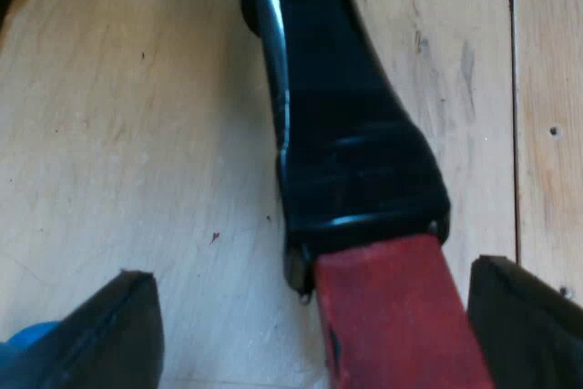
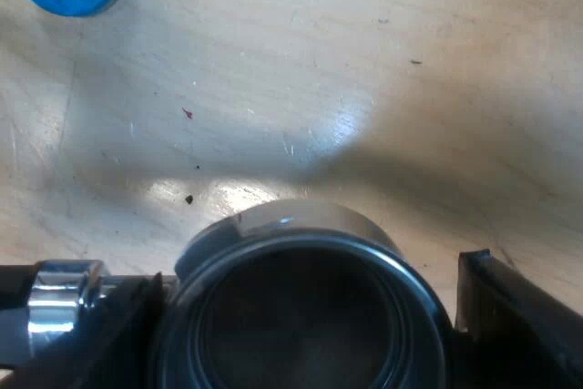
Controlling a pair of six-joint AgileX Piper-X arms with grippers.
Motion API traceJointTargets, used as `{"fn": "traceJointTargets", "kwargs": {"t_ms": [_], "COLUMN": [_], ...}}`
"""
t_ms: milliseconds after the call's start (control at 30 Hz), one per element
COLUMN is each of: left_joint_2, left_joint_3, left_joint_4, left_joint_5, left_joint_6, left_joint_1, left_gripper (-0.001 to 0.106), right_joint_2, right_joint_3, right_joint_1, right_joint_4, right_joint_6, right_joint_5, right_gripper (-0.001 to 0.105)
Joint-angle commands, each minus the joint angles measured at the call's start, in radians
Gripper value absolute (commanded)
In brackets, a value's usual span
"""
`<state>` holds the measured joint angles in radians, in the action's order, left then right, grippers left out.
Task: Put the handle in the coffee machine
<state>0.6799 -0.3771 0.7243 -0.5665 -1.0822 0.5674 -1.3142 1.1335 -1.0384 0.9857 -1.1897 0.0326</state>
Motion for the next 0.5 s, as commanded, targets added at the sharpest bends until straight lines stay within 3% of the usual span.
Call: {"fn": "traceJointTargets", "kwargs": {"t_ms": [33,500], "left_joint_2": [-0.003,-0.003], "left_joint_3": [-0.003,-0.003], "left_joint_4": [-0.014,-0.05], "left_joint_5": [-0.007,-0.009], "left_joint_6": [-0.014,-0.05], "left_joint_1": [-0.001,-0.001], "left_gripper": [0.07,0.07], "right_joint_2": [0.017,0.017], "right_joint_3": [0.007,0.007], "right_joint_1": [-0.002,-0.002], "right_joint_4": [-0.001,-0.001], "right_joint_6": [-0.002,-0.002], "right_joint_5": [-0.007,-0.007], "right_gripper": [0.0,0.0]}}
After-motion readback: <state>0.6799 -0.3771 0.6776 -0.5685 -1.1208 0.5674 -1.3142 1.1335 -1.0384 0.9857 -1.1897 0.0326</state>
